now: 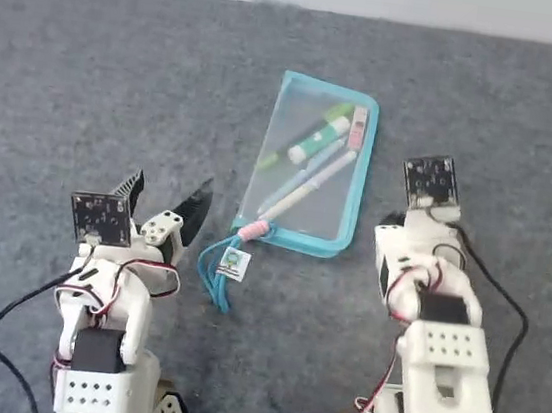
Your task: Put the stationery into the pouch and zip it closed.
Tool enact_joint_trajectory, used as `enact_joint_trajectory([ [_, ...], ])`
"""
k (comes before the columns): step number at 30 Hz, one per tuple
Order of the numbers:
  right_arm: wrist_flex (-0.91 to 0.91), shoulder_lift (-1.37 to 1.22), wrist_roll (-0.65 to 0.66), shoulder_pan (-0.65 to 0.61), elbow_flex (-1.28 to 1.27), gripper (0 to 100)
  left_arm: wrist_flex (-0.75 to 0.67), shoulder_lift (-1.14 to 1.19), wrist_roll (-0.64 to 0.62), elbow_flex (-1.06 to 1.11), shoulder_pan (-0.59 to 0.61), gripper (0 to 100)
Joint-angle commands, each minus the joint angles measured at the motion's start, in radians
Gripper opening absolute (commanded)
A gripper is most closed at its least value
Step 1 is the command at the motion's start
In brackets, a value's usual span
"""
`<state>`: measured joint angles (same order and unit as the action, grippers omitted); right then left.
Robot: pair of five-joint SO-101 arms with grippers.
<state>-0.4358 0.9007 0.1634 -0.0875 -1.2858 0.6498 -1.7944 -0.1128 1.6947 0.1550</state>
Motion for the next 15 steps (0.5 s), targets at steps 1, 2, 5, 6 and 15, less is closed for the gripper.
enact_joint_trajectory([
  [1,0.124,0.125,-0.008,0.002,-0.06,0.9,0.049,-0.023,-0.011,-0.008,0.003,33],
  [2,0.156,0.15,-0.008,0.002,-0.087,0.9,0.058,-0.023,-0.011,-0.008,0.003,33],
  [5,0.249,0.217,-0.008,0.002,-0.157,0.9,0.058,-0.023,-0.011,-0.008,0.003,33],
  [6,0.282,0.237,-0.008,0.002,-0.18,0.9,0.058,-0.023,-0.011,-0.008,0.003,33],
  [15,0.492,0.398,-0.012,0.002,-0.344,0.9,0.06,-0.021,-0.008,-0.008,0.003,33],
])
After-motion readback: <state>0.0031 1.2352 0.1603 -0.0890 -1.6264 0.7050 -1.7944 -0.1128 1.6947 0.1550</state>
